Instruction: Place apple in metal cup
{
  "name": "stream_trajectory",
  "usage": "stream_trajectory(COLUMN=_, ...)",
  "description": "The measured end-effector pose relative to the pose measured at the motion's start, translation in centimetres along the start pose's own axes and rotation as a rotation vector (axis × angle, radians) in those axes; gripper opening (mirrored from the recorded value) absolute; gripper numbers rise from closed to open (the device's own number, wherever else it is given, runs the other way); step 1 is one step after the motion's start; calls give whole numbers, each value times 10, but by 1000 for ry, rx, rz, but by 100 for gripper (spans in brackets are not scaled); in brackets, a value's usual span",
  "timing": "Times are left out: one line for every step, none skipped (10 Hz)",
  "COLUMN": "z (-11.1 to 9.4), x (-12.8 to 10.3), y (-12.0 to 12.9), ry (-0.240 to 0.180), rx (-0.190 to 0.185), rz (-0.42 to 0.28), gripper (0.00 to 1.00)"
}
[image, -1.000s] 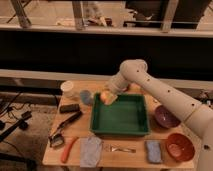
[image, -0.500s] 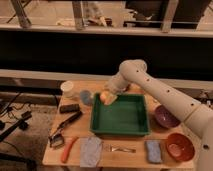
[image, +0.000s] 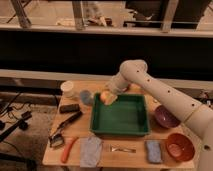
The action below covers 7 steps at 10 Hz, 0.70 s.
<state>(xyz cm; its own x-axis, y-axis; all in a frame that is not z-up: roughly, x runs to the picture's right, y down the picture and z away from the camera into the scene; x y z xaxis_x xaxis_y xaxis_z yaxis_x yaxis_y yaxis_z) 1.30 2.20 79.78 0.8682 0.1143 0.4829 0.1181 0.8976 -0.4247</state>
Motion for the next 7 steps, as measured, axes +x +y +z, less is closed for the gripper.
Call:
stream_trajectory(z=-6, x=8, y=-4, ry=1, rx=26, rz=23, gripper=29)
stream_trajectory(z=-16, x=20, y=-9, ry=2, rx=57, rz=49, gripper=29)
stream_trajectory(z=-27, x=35, y=-13, ry=4, rx=86, rz=76, gripper=29)
stream_trajectory(z=-39, x=53, y=-17, ry=7, rx=118, rz=108, gripper=29)
stream_trajectory(z=-59, x=83, y=-27, ry=16, rx=173, rz=161, gripper=29)
stream_trajectory(z=-66, x=97, y=-32, ry=23, rx=193, rz=183, gripper=29)
stream_trajectory(z=-71, x=111, y=-43, ry=34, rx=210, rz=204, gripper=29)
